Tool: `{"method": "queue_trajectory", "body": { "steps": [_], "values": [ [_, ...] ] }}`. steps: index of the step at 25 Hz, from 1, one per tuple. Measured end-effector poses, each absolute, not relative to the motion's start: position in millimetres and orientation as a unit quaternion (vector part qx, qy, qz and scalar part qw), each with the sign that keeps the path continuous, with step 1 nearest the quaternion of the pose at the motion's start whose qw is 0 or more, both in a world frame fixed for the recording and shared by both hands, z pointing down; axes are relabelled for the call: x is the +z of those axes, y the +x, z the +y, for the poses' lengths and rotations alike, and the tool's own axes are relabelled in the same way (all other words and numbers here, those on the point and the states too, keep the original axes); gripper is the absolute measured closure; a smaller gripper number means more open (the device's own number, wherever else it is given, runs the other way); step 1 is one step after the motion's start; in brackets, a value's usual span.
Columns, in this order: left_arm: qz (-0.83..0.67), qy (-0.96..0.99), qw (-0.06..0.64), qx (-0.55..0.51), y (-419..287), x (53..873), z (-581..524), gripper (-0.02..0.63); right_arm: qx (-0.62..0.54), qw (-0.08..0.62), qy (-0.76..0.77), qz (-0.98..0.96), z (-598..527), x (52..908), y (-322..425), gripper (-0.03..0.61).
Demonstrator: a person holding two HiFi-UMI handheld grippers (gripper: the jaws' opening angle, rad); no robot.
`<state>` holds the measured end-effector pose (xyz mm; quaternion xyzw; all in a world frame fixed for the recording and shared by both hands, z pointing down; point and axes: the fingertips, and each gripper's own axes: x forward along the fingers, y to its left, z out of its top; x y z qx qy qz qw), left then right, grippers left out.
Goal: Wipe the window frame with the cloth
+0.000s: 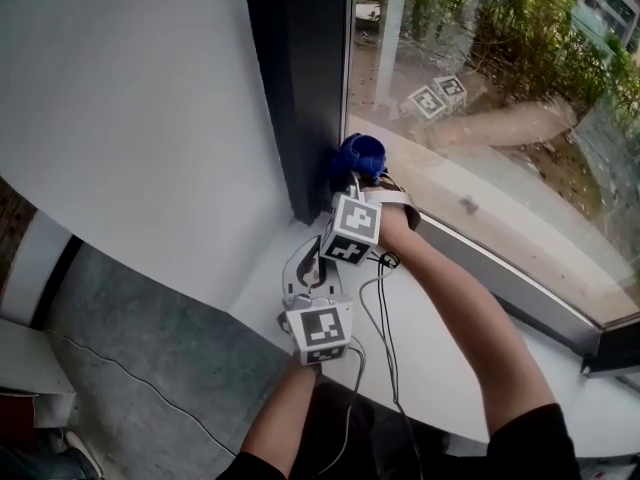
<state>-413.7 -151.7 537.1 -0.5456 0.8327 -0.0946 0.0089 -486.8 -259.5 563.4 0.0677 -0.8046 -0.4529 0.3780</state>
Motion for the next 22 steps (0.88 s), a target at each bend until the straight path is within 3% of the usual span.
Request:
{"method": "queue_trajectory", "body": {
  "steps": [6,12,22],
  "values": [
    [0.833,-0.546,-0.001,-0.094,-412,547,-147,0.609,-0.375,0.389,0.059,-0.839,-258,584,-484,0.560],
    [0.830,-0.549,0.000,-0.096,-414,547,-151,0.609,-0.242,0.339,0.080,-0.906,-260,576,-488,0.561],
    [0.827,-0.552,-0.003,-0.106,-415,546,-147,0.609,-0.180,0.338,0.126,-0.915,-259,574,-487,0.561]
  ]
}}
